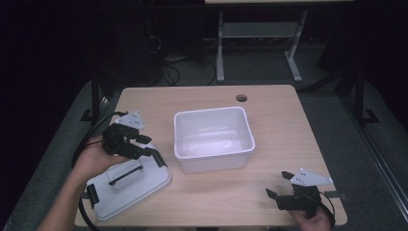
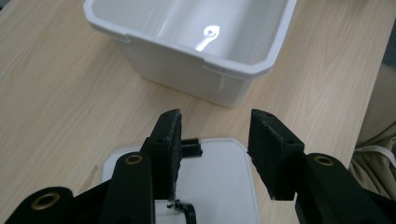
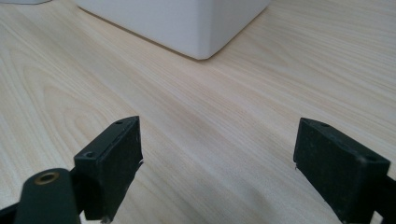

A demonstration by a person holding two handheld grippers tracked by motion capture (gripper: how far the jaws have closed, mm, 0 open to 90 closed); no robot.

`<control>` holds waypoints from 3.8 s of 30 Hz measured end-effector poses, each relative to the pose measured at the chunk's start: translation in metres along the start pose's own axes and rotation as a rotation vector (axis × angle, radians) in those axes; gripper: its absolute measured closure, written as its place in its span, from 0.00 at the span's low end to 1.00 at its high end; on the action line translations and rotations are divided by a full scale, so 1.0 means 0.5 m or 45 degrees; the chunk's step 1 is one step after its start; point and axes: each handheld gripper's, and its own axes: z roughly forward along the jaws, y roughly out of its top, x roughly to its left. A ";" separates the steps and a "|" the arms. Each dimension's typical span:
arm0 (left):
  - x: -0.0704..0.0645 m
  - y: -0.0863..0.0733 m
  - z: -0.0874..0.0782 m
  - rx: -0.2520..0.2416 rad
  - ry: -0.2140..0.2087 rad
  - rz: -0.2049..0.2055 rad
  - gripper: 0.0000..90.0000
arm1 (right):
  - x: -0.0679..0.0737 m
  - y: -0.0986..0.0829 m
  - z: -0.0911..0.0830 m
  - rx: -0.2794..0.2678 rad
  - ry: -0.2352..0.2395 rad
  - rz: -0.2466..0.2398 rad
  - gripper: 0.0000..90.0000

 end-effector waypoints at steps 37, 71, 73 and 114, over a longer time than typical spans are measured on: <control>0.001 -0.183 0.013 0.034 0.051 -0.125 0.60 | 0.004 0.003 0.008 0.034 -0.025 -0.019 0.16; 0.033 -0.273 0.059 0.101 0.059 -0.227 0.75 | 0.009 0.006 0.012 0.048 -0.016 -0.045 0.16; 0.036 -0.271 0.059 0.109 0.065 -0.224 0.75 | 0.009 0.006 0.012 0.047 -0.014 -0.046 0.17; 0.056 -0.245 0.082 0.138 0.025 -0.122 0.93 | 0.014 0.006 0.014 0.050 0.007 -0.056 0.17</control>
